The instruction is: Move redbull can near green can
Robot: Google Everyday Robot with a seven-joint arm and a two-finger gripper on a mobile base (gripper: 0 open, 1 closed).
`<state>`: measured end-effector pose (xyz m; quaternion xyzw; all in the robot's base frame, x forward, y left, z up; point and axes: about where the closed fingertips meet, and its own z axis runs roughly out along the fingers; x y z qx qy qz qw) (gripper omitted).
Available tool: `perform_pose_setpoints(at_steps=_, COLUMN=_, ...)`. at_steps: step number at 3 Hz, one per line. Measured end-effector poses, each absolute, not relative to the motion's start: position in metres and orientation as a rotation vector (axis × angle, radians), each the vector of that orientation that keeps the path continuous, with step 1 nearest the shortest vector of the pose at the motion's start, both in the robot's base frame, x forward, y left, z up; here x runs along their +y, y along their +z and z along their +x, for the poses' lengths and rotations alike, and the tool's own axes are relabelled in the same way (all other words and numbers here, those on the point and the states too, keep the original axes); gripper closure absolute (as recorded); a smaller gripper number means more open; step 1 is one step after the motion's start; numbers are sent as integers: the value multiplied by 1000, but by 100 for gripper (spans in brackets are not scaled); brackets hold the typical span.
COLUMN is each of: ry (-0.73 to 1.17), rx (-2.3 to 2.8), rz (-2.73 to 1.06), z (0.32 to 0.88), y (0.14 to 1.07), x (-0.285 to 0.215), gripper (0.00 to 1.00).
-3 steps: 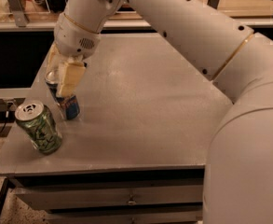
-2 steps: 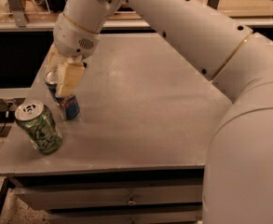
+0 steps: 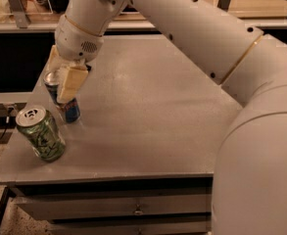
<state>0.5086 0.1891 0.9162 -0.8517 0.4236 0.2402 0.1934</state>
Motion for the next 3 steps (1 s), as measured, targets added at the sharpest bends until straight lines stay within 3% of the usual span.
perform_pose_setpoints(at_steps=1, ry=674, rx=1186, rz=-2388, z=509, y=916, x=191, gripper=0)
perform_pose_setpoints(at_steps=3, ry=674, rx=1172, rz=-2394, z=488, y=933, x=162, gripper=0)
